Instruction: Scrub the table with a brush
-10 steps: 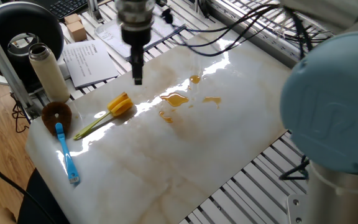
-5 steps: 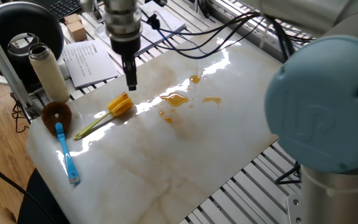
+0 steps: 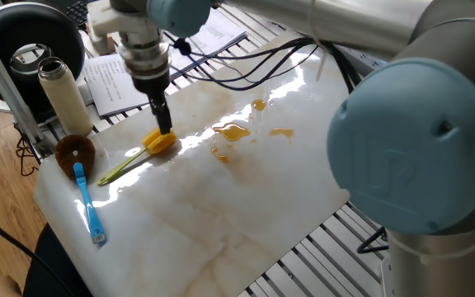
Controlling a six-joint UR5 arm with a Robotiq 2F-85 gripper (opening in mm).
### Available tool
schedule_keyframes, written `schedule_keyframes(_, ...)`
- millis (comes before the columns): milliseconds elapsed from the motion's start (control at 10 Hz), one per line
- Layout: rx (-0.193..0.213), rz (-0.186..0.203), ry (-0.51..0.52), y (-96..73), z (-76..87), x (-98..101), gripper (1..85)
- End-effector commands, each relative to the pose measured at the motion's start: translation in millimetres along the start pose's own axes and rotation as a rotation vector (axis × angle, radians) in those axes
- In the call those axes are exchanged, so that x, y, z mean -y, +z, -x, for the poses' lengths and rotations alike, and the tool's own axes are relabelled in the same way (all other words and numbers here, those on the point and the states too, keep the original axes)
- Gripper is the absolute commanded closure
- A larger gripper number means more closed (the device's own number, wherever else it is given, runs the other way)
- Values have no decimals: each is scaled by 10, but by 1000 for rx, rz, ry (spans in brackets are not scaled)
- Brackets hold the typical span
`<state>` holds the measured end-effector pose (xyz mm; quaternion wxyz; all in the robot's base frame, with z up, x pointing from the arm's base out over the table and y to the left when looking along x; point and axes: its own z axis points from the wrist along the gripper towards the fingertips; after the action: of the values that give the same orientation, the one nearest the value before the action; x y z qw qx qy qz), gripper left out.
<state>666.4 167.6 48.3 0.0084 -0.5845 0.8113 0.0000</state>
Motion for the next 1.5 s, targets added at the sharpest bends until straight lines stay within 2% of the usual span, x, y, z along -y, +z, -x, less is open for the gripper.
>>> schedule_keyframes(0,83,22,-4,143,419,-123,143)
schedule_keyframes(100,69,7,-13,181,395,-95,147)
schedule_keyframes(200,73,3,-18,228,321,-93,147)
schedule_keyframes(300,101,10,-29,288,248,-126,147)
schedule_keyframes(600,102,1,-53,355,-4,-164,143)
schedule_keyframes(700,103,-12,-56,349,-50,-149,250)
schedule_keyframes(800,91,-19,-36,372,-58,-140,513)
schedule_keyframes(900,65,-44,-40,397,-64,-88,843)
schedule_keyframes(1000,79,-39,-43,402,-21,-100,843)
schedule_keyframes(1100,76,-27,-44,345,-71,-132,843)
schedule_keyframes(1300,40,37,-44,105,-423,-279,843)
schedule_keyframes(1400,22,12,-28,13,-505,-229,843)
